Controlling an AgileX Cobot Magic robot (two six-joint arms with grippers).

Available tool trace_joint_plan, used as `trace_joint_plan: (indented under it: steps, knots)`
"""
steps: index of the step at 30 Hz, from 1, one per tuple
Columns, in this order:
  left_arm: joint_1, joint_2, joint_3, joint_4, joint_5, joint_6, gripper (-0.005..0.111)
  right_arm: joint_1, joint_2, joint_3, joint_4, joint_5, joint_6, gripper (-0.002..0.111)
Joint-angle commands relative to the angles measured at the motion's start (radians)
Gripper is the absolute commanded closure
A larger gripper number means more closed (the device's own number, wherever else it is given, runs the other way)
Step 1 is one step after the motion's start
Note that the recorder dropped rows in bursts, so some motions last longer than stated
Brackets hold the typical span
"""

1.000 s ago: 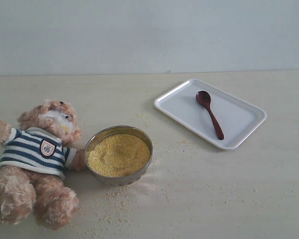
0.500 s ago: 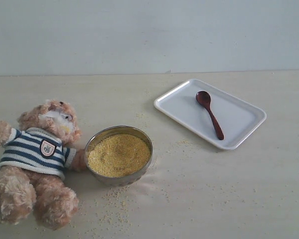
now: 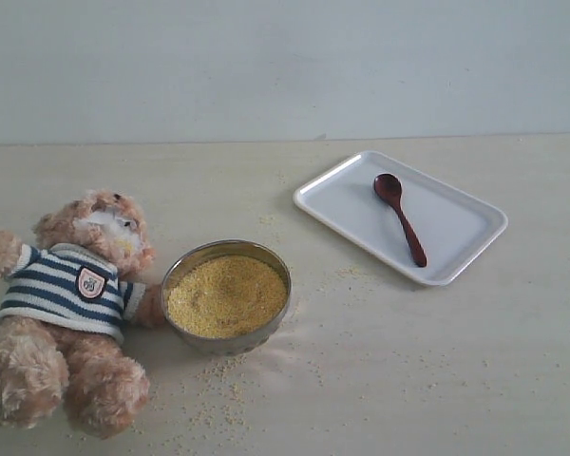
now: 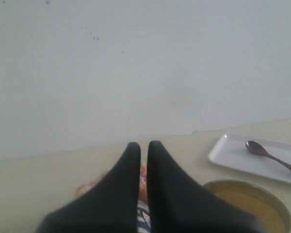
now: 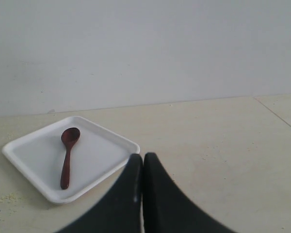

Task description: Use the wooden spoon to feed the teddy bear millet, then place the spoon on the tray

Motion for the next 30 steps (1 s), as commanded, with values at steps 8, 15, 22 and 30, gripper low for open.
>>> trace_joint_plan:
  steps: [8,15,22,30]
  knots:
    - [-0.005,-0.002,-0.033,0.771,-0.092,-0.836,0.102,-0.005,-0.005,0.001,-0.005,-0.004,-0.001,0.108]
    - [-0.005,-0.002,0.020,1.042,-0.246,-1.045,0.102,-0.005,-0.005,0.001,-0.005,-0.004,-0.001,0.108]
    - [-0.005,-0.002,0.101,1.217,-0.522,-1.240,0.102,-0.005,-0.005,0.001,-0.005,-0.004,-0.001,0.108]
    - [-0.005,-0.002,0.101,1.244,-0.398,-1.249,0.102,-0.005,-0.005,0.001,-0.005,-0.004,-0.001,0.108]
